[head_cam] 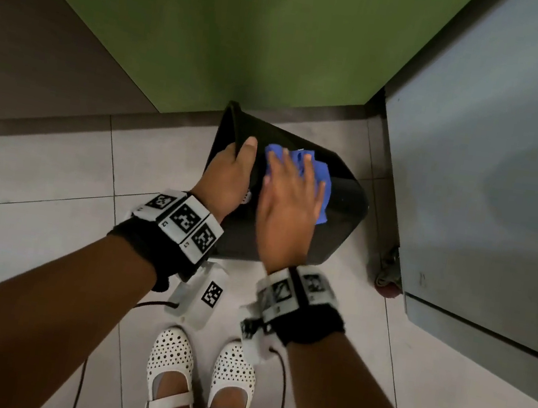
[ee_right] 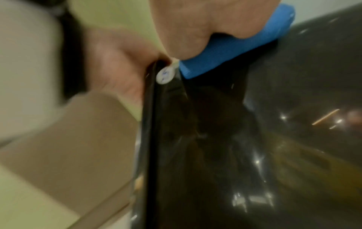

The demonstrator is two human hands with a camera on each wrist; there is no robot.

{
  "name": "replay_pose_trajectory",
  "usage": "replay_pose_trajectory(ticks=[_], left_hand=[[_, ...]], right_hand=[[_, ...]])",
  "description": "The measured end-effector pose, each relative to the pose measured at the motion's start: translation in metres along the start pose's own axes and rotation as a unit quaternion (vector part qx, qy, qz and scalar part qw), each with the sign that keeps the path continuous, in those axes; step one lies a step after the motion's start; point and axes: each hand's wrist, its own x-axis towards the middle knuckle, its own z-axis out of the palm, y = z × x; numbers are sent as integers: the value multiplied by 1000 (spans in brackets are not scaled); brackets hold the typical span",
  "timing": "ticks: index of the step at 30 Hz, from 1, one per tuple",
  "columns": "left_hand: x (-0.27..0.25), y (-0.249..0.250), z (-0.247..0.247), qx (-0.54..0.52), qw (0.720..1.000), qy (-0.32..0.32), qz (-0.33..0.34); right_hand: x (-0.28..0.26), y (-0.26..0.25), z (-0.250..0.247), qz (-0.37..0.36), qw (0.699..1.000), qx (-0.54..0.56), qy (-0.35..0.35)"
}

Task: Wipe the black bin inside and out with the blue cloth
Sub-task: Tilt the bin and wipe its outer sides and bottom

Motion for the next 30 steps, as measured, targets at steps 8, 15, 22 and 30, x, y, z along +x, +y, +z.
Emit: replay_pose_trajectory(ticks=[8, 15, 22, 30], left_hand=[[-19, -26, -13, -33, 999, -29, 12], [-12, -22, -10, -85, 993, -79, -7], [-13, -35, -11, -148, 987, -7, -58], [-16, -28, -7, -131, 991, 19, -35]], right_hand=[[55, 91, -27, 358, 910, 19, -207], [-1, -13, -25, 85, 989, 38, -116], [-13, 20, -17, 94, 979, -44, -176], [16, 68, -36, 382, 920, 58, -69]])
